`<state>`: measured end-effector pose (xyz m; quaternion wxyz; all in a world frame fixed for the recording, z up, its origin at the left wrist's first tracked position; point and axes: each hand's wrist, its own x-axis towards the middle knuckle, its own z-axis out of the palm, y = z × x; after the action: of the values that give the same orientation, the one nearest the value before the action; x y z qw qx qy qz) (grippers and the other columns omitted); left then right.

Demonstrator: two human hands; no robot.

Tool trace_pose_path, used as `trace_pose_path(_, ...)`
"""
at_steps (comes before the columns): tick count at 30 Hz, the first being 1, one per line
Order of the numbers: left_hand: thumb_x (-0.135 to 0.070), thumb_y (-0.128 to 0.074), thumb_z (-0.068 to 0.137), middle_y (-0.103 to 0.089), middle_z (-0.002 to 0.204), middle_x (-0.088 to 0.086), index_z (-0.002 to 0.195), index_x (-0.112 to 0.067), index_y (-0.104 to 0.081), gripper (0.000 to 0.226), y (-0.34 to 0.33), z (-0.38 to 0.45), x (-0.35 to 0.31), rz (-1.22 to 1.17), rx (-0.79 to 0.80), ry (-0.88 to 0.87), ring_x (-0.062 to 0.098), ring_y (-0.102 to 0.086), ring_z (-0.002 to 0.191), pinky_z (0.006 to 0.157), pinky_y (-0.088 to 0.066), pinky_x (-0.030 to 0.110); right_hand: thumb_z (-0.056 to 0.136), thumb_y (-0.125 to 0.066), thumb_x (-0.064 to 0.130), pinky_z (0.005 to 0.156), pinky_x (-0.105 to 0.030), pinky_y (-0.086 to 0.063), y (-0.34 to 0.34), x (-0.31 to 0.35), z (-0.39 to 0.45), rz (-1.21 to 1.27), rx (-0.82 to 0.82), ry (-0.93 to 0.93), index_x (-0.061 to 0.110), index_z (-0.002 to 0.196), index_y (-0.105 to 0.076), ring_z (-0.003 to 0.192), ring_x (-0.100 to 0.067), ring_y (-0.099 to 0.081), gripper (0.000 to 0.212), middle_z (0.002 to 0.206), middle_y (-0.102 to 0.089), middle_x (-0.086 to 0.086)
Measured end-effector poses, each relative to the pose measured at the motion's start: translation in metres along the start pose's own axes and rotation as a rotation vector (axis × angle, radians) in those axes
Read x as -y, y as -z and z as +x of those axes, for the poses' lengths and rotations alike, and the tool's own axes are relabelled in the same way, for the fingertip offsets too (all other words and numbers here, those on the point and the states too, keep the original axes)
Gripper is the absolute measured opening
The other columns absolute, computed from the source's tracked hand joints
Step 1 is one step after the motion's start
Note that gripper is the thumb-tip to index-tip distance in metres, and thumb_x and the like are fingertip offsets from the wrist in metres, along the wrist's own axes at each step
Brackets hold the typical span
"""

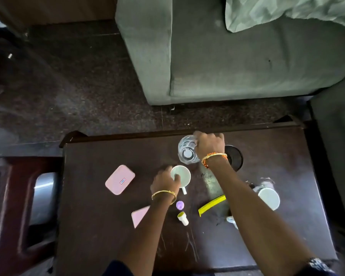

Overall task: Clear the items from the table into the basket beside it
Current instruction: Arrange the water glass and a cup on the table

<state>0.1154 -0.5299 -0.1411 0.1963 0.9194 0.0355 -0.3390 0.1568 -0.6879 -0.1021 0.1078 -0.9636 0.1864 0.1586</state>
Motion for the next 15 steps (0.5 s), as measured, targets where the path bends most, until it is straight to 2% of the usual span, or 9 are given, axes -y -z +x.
trace_pose_path(4, -0.026, -0.043, 0.092, -0.065, 0.119, 0.01, 0.119, -0.015, -0.059, 0.033, 0.002, -0.006, 0.01, 0.063, -0.085, -0.02, 0.03, -0.059, 0.11, 0.085, -0.049, 0.039, 0.084, -0.051, 0.011, 0.103, -0.045, -0.028, -0.014, -0.001, -0.006, -0.015, 0.062, -0.042, 0.022, 0.106, -0.06, 0.095, -0.03, -0.065, 0.027, 0.095, -0.072, -0.009)
trace_pose_path(9, -0.024, -0.044, 0.092, -0.069, 0.108, 0.013, 0.106, -0.011, -0.064, 0.028, 0.005, -0.02, 0.017, 0.086, -0.133, 0.082, 0.032, -0.064, 0.1, 0.078, -0.052, 0.037, 0.08, -0.054, 0.01, 0.101, -0.046, -0.026, -0.026, -0.003, -0.018, -0.003, 0.081, -0.054, 0.02, 0.098, -0.063, 0.097, -0.03, -0.062, 0.022, 0.089, -0.072, -0.01)
trace_pose_path(15, -0.028, -0.047, 0.092, -0.07, 0.108, 0.011, 0.108, -0.013, -0.065, 0.029, 0.008, -0.034, 0.031, 0.103, -0.146, 0.198, 0.028, -0.065, 0.1, 0.077, -0.052, 0.036, 0.075, -0.053, 0.003, 0.103, -0.047, -0.011, -0.036, -0.001, -0.028, 0.046, 0.043, -0.022, 0.021, 0.098, -0.063, 0.108, -0.033, -0.053, 0.031, 0.08, -0.071, -0.014)
